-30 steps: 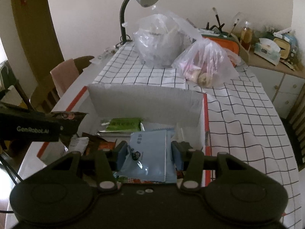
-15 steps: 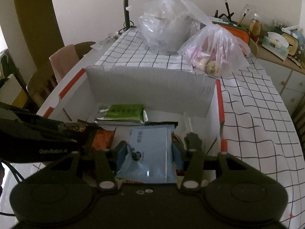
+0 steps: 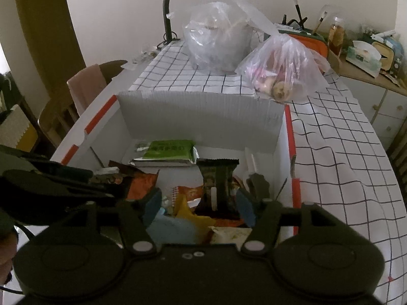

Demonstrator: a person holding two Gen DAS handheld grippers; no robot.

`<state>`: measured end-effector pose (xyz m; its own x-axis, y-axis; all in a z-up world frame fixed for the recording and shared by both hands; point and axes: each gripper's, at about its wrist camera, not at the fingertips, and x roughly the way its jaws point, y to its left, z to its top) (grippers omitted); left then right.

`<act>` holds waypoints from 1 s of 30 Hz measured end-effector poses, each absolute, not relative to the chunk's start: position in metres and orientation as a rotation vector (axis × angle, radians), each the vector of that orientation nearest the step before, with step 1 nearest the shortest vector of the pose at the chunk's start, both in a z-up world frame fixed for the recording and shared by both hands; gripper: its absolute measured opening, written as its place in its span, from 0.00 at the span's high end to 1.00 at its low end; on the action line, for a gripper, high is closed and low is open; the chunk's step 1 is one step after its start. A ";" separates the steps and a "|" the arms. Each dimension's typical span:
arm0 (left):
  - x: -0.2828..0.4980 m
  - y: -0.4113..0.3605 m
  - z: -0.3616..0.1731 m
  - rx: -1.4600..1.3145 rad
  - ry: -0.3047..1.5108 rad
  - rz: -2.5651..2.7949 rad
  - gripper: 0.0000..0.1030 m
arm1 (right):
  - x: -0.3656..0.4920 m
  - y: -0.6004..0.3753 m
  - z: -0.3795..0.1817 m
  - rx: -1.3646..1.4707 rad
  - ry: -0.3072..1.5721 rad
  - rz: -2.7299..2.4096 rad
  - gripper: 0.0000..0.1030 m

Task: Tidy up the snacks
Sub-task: 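Carry both packets into the red box and open both grippers, then lift both open tools out of the red box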

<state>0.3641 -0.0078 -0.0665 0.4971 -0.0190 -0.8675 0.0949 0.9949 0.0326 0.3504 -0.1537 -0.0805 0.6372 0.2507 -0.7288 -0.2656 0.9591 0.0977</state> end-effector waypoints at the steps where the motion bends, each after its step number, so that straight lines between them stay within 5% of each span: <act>1: 0.363 -0.007 -0.064 0.074 1.041 -0.070 0.53 | 0.348 -0.154 -0.078 -0.018 0.824 0.294 0.34; 8: 0.348 -0.002 -0.040 0.054 0.976 -0.086 0.39 | 0.332 -0.160 -0.059 -0.009 0.778 0.297 0.20; 16: 0.326 0.001 -0.019 0.047 0.910 -0.105 0.35 | 0.310 -0.163 -0.039 -0.007 0.727 0.306 0.08; 21: 0.311 0.003 -0.009 0.040 0.878 -0.114 0.35 | 0.295 -0.163 -0.028 -0.016 0.696 0.310 0.08; 30: 0.277 0.009 0.010 0.005 0.817 -0.152 0.19 | 0.265 -0.167 -0.011 -0.001 0.646 0.307 0.00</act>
<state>0.2768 0.0093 0.0104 0.6743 -0.1332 -0.7264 0.1372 0.9891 -0.0540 0.2648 -0.1672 -0.0114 0.7549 0.2812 -0.5925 -0.2818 0.9548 0.0940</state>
